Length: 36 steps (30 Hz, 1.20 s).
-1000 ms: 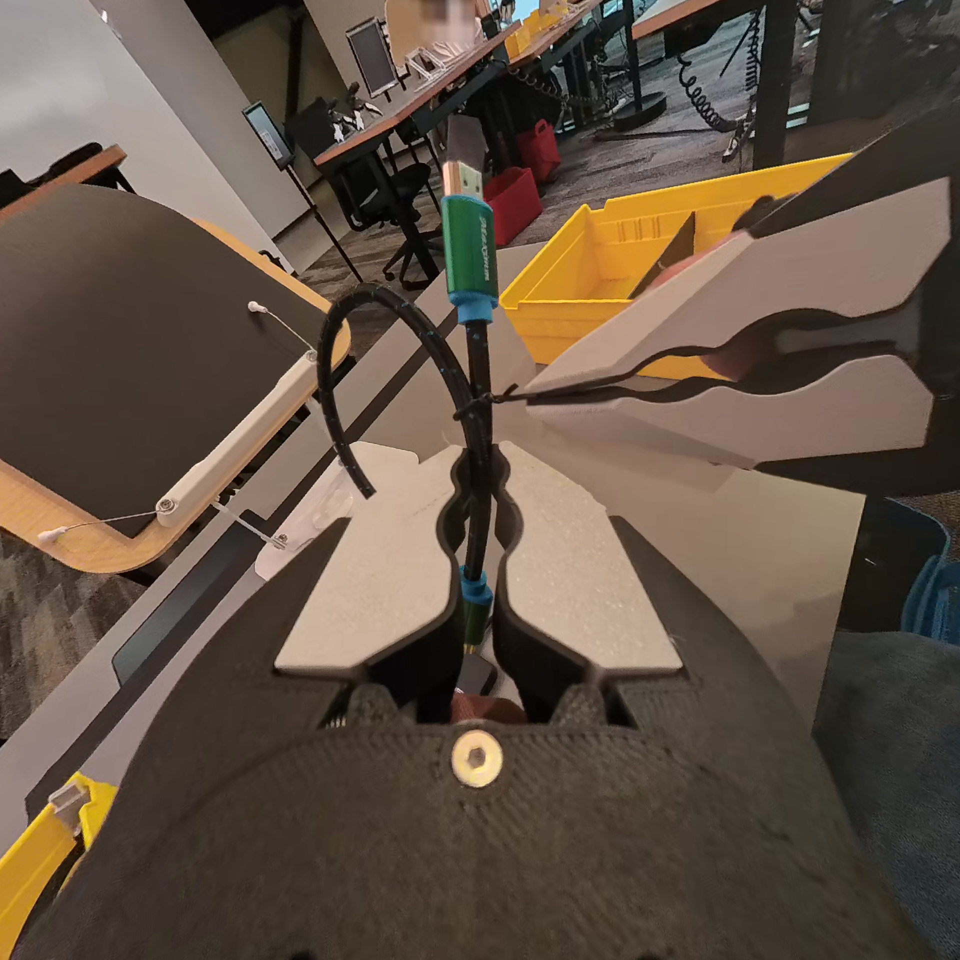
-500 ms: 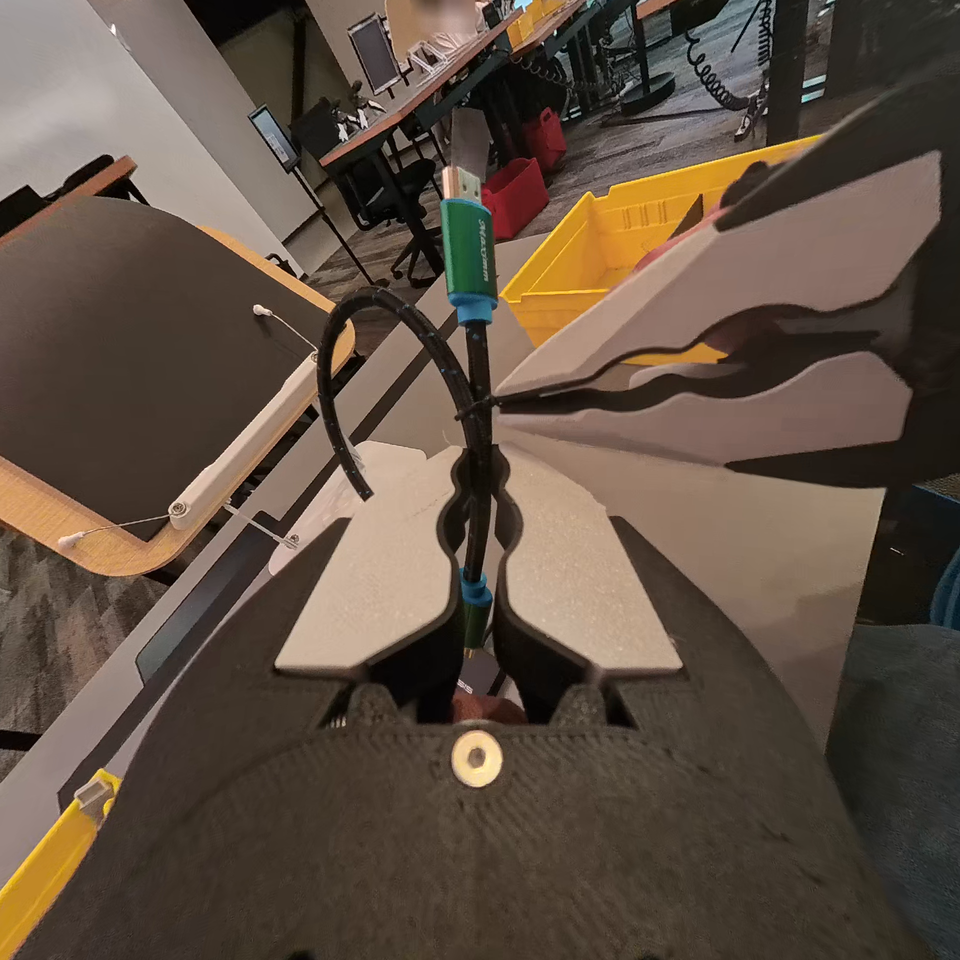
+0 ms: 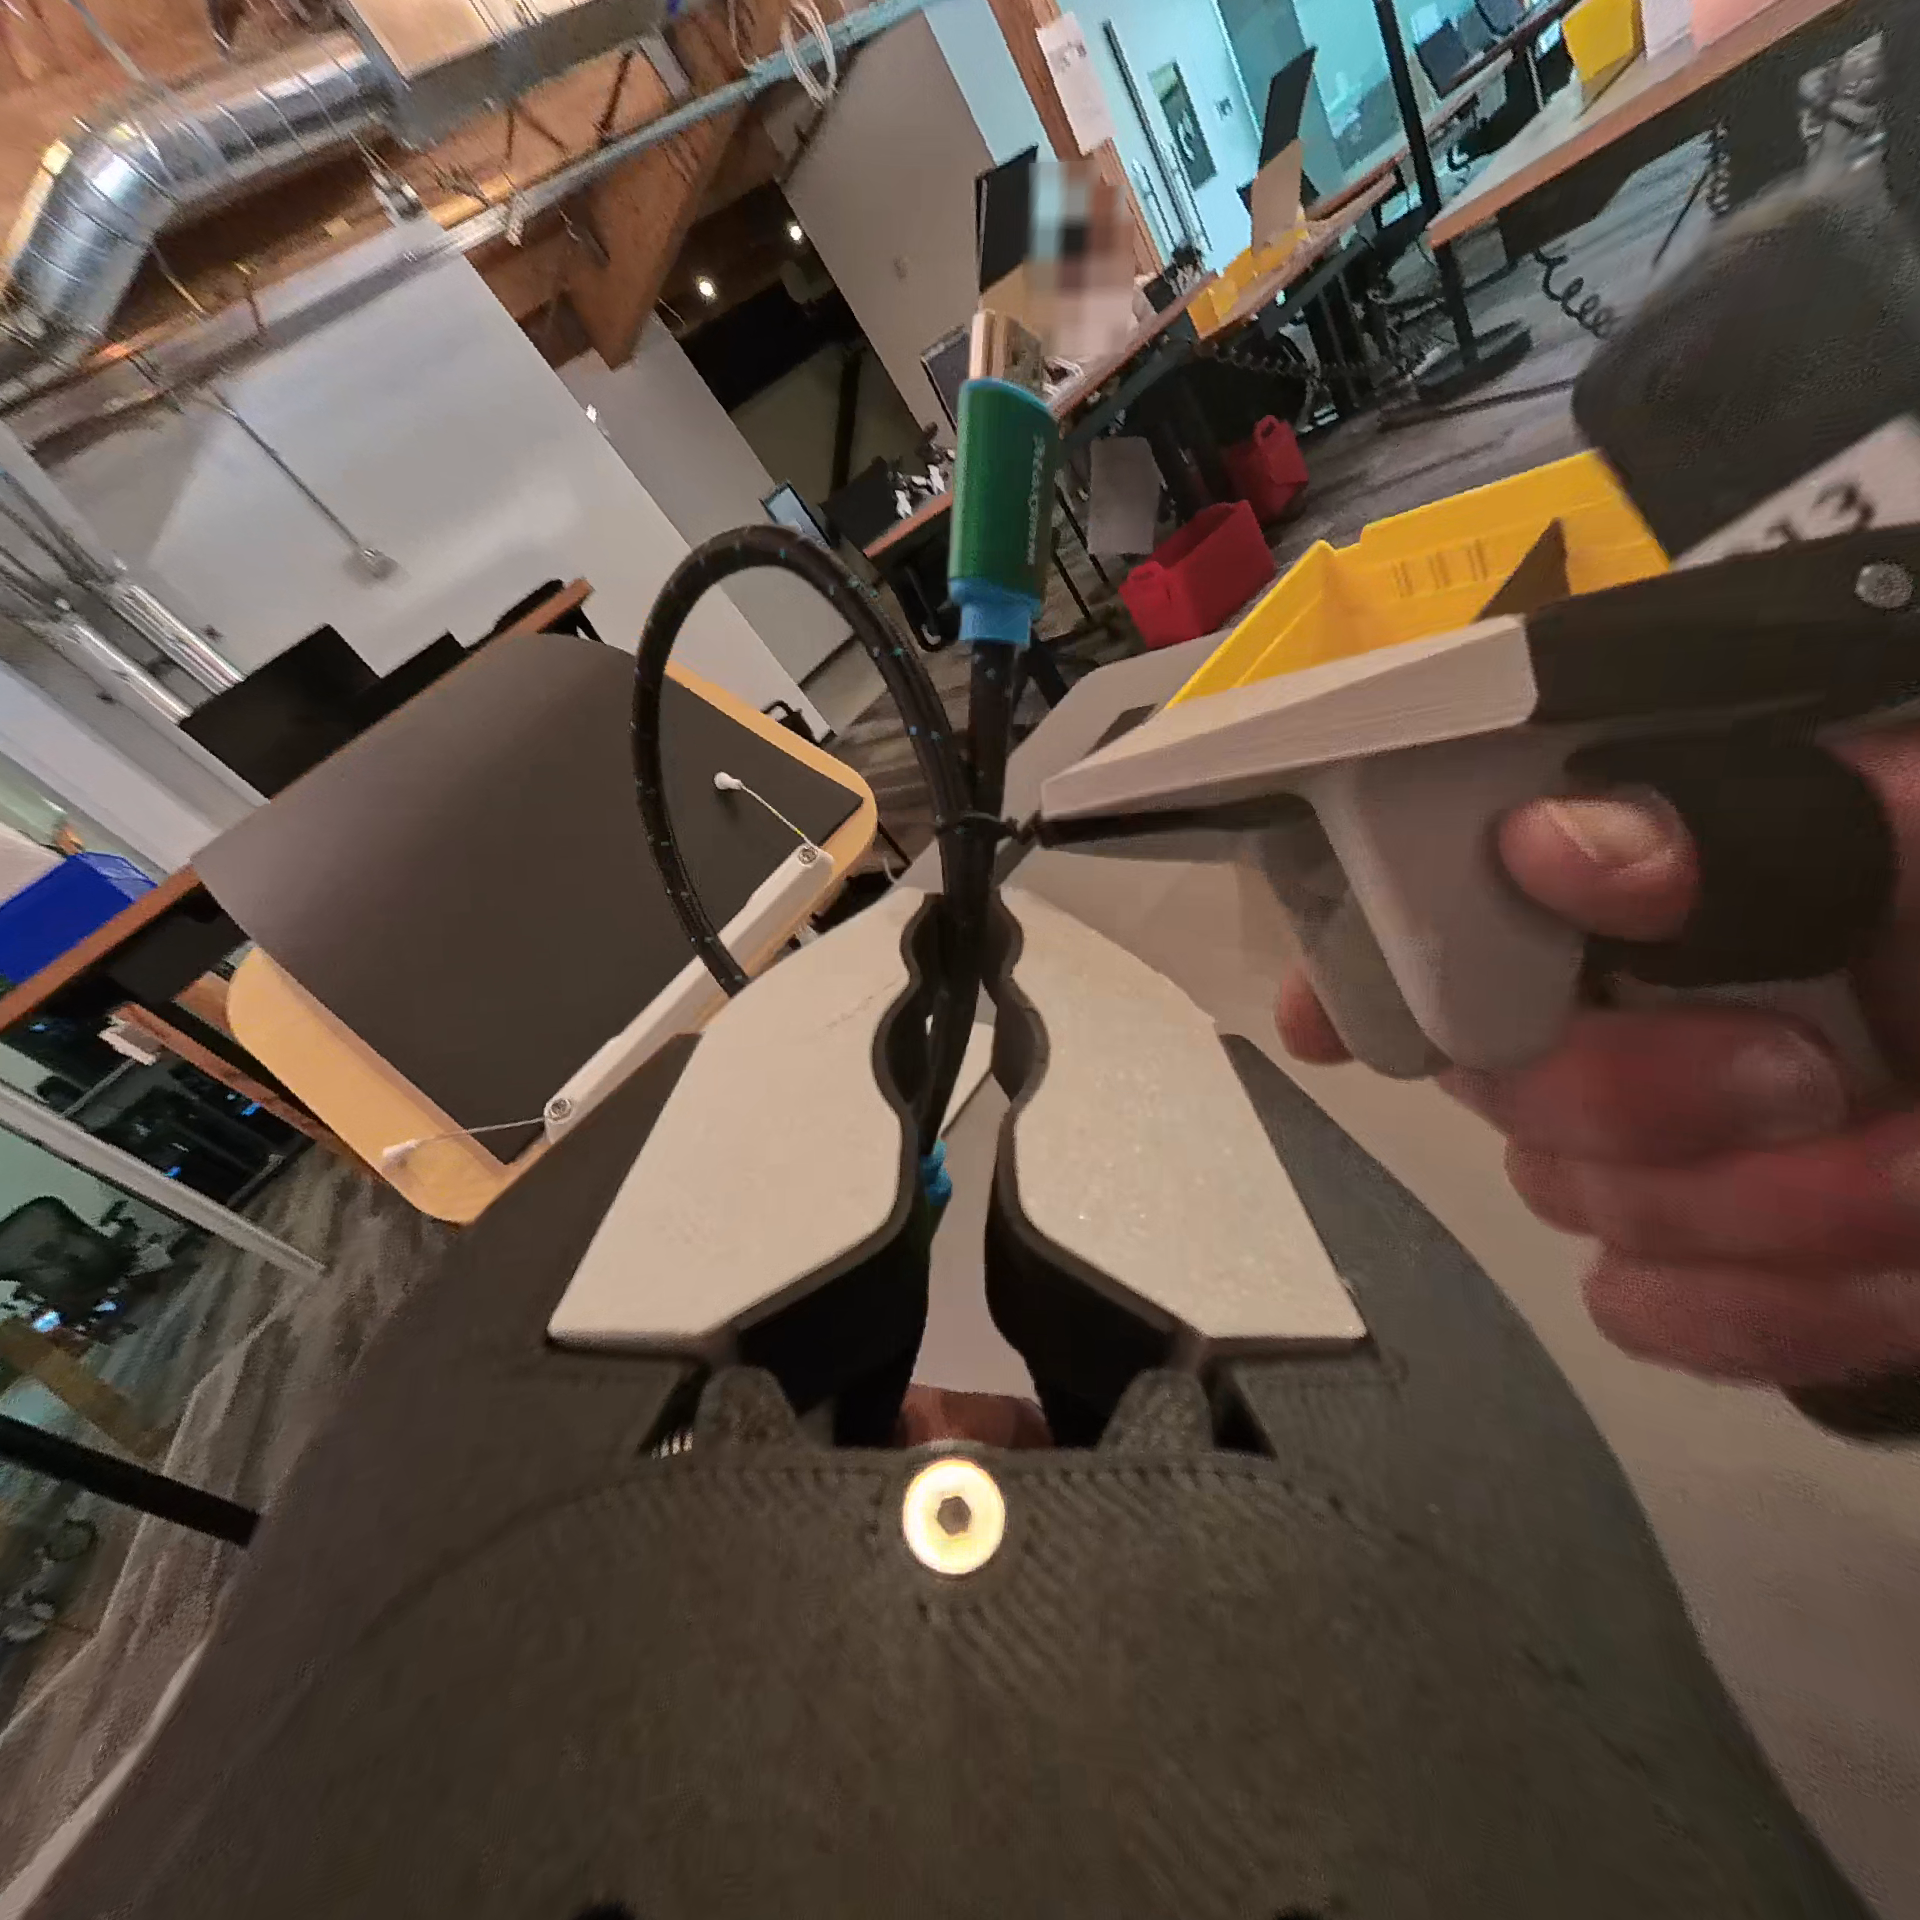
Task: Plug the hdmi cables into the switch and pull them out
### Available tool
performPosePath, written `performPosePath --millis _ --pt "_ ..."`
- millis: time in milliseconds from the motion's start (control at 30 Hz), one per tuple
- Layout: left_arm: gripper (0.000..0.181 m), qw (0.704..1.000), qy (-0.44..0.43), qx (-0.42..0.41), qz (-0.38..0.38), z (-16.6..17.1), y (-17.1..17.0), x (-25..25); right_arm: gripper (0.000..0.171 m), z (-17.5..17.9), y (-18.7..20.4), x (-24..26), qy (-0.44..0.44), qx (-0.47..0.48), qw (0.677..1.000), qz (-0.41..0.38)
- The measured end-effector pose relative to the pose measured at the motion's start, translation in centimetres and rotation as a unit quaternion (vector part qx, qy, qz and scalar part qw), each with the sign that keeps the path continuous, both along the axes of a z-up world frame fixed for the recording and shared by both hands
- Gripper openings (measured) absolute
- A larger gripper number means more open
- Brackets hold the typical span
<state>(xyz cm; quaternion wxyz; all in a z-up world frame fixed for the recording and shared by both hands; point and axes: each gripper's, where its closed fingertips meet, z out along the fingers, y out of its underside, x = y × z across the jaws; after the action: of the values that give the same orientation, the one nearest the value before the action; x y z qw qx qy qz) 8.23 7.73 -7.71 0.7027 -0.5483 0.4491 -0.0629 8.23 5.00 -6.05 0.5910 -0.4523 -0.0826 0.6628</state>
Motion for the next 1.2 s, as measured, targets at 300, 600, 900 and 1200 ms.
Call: performPosePath --millis 300,600,900,1200 --pt "0.006 1.0 0.002 0.012 0.007 0.2 0.2 -0.2 0.011 0.1 -0.2 -0.7 -0.143 0.12 0.974 -0.128" --pt "0.006 1.0 0.017 0.001 0.006 0.0 0.2 -0.1 0.002 0.0 0.7 -0.4 -0.474 0.36 0.696 -0.403" --pt "0.006 0.999 0.03 0.028 0.012 0.3 0.3 -0.2 0.0 -0.6 1.0 -0.7 -0.459 0.29 0.775 -0.324" --pt "0.006 0.998 0.035 0.04 -0.017 0.2 0.1 0.1 0.0 -0.8 1.0 -0.6 -0.402 0.252 0.844 -0.248"
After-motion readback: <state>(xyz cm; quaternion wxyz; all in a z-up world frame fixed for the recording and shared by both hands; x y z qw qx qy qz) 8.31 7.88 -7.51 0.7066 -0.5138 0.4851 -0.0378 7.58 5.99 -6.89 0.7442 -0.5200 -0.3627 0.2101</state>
